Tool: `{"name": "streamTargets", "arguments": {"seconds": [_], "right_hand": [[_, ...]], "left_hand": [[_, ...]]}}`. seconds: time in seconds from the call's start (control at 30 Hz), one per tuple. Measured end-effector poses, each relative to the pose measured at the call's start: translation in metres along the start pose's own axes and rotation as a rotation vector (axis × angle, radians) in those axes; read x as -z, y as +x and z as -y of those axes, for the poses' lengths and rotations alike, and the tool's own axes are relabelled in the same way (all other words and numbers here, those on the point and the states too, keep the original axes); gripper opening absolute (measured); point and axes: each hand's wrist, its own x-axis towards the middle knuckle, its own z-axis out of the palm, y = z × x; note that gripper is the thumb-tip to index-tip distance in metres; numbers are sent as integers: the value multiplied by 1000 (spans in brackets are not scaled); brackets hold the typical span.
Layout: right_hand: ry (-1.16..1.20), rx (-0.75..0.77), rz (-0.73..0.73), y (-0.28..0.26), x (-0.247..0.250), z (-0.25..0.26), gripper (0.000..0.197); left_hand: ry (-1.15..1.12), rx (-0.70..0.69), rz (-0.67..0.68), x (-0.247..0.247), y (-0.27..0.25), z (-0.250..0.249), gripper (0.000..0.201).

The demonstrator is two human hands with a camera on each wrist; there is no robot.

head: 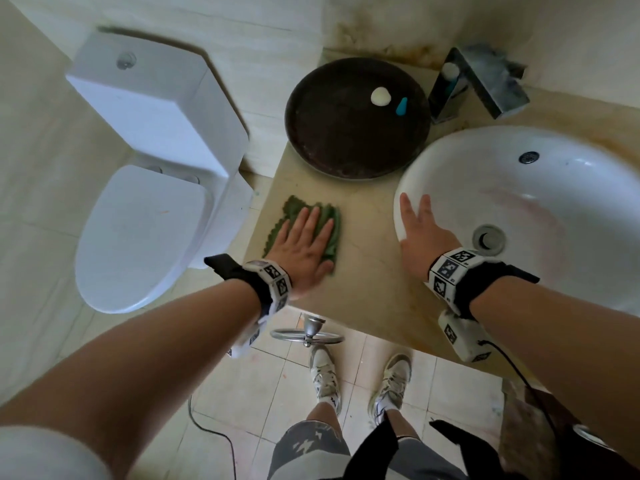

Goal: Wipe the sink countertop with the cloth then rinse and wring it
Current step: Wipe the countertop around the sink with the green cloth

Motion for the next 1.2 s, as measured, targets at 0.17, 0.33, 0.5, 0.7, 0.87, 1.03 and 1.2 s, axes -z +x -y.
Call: {"name": "streamTargets", "arguments": {"seconds": [0.17,0.33,0.5,0.7,0.87,1.03,1.2], "right_hand": [[-7,-1,3,0,-1,0,83],[-3,-7,7,0,-1,-1,83],[8,-20,-7,2,-4,-2,84],[17,-30,-26,3,-3,-3,80],[10,-51,-17,0,-2,-5,80],[12,-28,1,-8,0,-12,82],[-16,19,13,-21,0,-18,80]], "left_hand": [[-132,218,-76,20,29,21,74],[-223,340,-91,34,50,20,76],[-155,193,-84,31,54,-7,76],[-118,21,-55,27,58,-62,76],[-63,-89,-47,25,59,-82,77],[-37,-96,-56,19,51,-93,79],[-23,-123,-82,2,26,-110,79]]}}
